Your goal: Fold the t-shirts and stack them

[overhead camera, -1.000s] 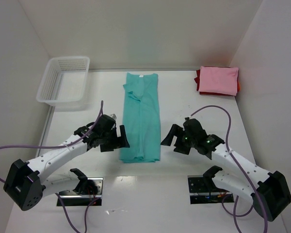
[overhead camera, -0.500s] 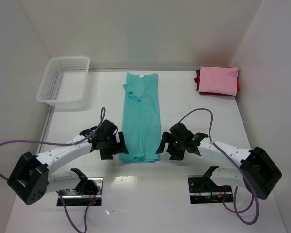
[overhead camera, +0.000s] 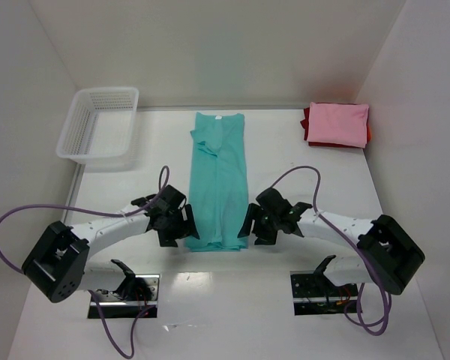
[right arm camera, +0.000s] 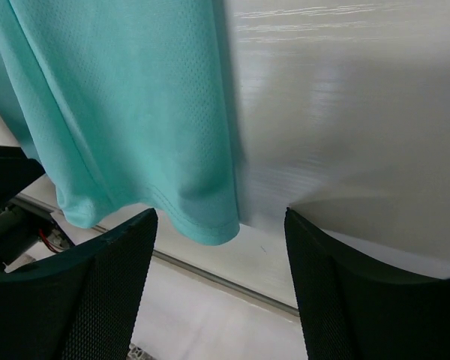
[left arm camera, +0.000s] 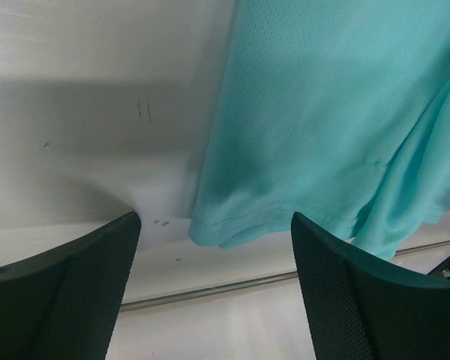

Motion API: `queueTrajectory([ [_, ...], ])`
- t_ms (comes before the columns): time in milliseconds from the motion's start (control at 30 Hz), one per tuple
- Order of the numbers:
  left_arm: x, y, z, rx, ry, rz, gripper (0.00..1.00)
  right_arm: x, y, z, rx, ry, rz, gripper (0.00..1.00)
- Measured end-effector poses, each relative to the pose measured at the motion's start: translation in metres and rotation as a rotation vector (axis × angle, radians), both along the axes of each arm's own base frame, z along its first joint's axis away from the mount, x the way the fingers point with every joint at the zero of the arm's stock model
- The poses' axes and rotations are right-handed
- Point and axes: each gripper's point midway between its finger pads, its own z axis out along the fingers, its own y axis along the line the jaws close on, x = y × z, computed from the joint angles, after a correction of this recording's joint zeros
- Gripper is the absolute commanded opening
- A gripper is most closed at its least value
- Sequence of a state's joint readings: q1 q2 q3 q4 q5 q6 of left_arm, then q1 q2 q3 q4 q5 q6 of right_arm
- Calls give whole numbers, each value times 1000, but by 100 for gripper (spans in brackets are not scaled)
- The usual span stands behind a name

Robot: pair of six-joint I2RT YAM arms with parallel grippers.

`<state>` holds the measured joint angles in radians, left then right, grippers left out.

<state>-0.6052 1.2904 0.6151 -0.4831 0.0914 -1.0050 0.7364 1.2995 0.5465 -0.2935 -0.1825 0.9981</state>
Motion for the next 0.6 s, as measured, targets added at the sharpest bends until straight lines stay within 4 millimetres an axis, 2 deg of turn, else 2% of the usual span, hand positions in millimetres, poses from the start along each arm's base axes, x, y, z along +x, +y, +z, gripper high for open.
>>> queueTrajectory([
  [233, 4, -3, -1, -11, -2, 18, 79, -1, 3, -1, 4, 5, 11, 58],
  [433, 7, -8, -3, -22, 0, 16, 70, -3, 5, -1, 11, 9, 19, 53],
  [600, 9, -10, -3, -28, -4, 14, 70, -5, 8, -1, 17, 12, 26, 53],
])
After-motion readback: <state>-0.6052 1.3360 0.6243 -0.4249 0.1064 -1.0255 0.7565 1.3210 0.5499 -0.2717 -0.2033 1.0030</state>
